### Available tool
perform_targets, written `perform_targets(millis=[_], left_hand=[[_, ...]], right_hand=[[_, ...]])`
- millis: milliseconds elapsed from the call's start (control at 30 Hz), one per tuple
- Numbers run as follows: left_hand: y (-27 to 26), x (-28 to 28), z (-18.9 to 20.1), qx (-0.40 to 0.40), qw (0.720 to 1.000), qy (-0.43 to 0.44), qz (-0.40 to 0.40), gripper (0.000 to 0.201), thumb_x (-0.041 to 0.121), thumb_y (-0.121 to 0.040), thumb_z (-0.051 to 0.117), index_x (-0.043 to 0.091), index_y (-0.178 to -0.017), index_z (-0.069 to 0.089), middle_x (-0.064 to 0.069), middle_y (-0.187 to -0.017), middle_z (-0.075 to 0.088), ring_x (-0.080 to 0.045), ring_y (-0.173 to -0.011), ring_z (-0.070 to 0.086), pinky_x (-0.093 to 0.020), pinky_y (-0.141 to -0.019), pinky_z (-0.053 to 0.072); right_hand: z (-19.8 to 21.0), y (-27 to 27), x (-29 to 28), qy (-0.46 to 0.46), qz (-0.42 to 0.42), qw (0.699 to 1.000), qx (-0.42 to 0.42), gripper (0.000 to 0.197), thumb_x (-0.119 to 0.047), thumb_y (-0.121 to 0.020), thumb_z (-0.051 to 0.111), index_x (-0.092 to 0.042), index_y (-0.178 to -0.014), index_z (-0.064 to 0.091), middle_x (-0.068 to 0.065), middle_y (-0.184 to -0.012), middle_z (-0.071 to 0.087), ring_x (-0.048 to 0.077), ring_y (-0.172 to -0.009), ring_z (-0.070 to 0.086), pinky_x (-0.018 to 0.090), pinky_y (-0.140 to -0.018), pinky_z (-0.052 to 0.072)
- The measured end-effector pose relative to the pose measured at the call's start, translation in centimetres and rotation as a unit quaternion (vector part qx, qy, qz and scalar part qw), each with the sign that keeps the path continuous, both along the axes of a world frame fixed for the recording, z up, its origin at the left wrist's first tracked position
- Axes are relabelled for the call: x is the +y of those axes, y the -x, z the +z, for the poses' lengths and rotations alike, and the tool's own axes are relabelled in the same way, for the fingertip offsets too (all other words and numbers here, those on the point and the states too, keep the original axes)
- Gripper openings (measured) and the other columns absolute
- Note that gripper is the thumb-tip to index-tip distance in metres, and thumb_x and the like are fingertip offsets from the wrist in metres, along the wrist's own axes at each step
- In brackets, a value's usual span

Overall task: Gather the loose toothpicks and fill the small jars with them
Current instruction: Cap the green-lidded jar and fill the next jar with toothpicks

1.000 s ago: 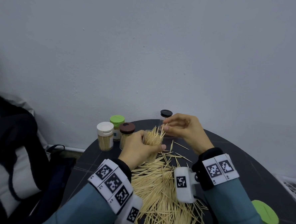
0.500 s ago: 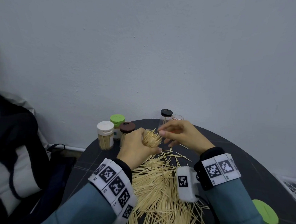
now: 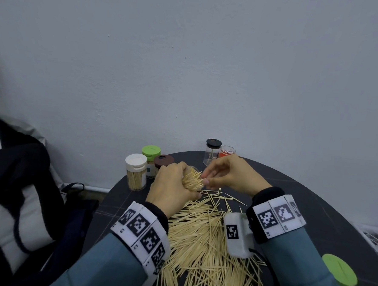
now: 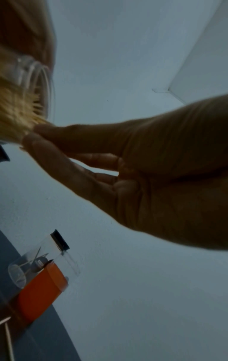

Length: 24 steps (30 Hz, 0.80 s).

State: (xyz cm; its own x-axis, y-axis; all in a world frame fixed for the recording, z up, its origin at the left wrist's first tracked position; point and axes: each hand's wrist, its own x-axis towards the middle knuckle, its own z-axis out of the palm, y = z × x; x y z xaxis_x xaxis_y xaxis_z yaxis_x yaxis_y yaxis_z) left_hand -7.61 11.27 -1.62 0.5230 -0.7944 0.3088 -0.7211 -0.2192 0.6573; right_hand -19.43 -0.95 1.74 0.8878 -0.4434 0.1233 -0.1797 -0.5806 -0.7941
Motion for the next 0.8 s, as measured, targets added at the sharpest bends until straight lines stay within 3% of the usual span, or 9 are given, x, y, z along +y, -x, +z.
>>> perform_targets(millis=[233,367,467,633,733,800], left_hand=[[0.08,-0.25,-0.49,0.001,0.998,-0.057,-0.035,0.039,0.031,-0.064,0.085,0.022,-0.086,0.054,0.005,-0.086,0.059,-0.013,-0.082,0.056,-0.031,-0.071,0.048],[0.08,-0.36,-0.54,0.020,0.998,-0.055,-0.035,0.039,0.033,-0.064,0.084,0.019,-0.086,0.055,0.005,-0.083,0.058,-0.015,-0.080,0.056,-0.035,-0.070,0.049],[0.00,-0.34,-0.60,0.034,0.998,-0.044,-0.034,0.040,0.034,-0.064,0.084,0.018,-0.090,0.057,0.004,-0.086,0.061,-0.014,-0.082,0.059,-0.038,-0.073,0.051],[0.12,-0.24,-0.42,0.045,0.997,-0.052,-0.043,0.043,0.032,-0.064,0.085,0.018,-0.095,0.059,0.003,-0.090,0.063,-0.014,-0.085,0.060,-0.036,-0.075,0.052],[0.09,-0.18,-0.31,0.048,0.997,-0.052,-0.043,0.041,0.032,-0.064,0.085,0.020,-0.092,0.056,0.004,-0.089,0.062,-0.014,-0.083,0.059,-0.031,-0.070,0.048],[0.06,-0.15,-0.26,0.048,0.997,-0.051,-0.041,0.041,0.032,-0.064,0.085,0.020,-0.092,0.057,0.005,-0.088,0.061,-0.012,-0.082,0.058,-0.027,-0.067,0.045]], right_hand=[[-0.42,-0.54,0.15,0.081,-0.068,0.994,-0.024,0.007,-0.007,-0.075,0.075,-0.011,-0.075,0.070,-0.009,-0.063,0.063,-0.010,-0.053,0.056,0.004,-0.057,0.042],[-0.16,-0.50,0.48,0.052,-0.020,0.998,-0.012,0.011,-0.009,-0.074,0.076,-0.018,-0.073,0.070,-0.008,-0.066,0.067,-0.005,-0.058,0.060,0.008,-0.063,0.047],[-0.02,-0.56,0.80,0.036,0.023,0.999,0.005,0.008,-0.009,-0.074,0.076,-0.016,-0.077,0.072,-0.005,-0.070,0.070,-0.001,-0.062,0.063,0.014,-0.068,0.051],[-0.16,-0.76,0.73,0.066,-0.040,0.996,-0.038,0.010,-0.011,-0.073,0.077,-0.008,-0.083,0.074,-0.005,-0.070,0.069,-0.005,-0.060,0.062,0.008,-0.062,0.048],[0.15,-0.55,0.89,0.048,-0.012,0.998,-0.025,0.013,-0.008,-0.077,0.073,-0.007,-0.090,0.074,0.003,-0.081,0.073,-0.001,-0.068,0.066,0.011,-0.068,0.051],[0.36,-0.46,0.85,0.051,-0.009,0.998,-0.021,0.012,-0.007,-0.078,0.072,-0.009,-0.090,0.074,0.000,-0.080,0.072,-0.003,-0.067,0.066,0.009,-0.068,0.050]])
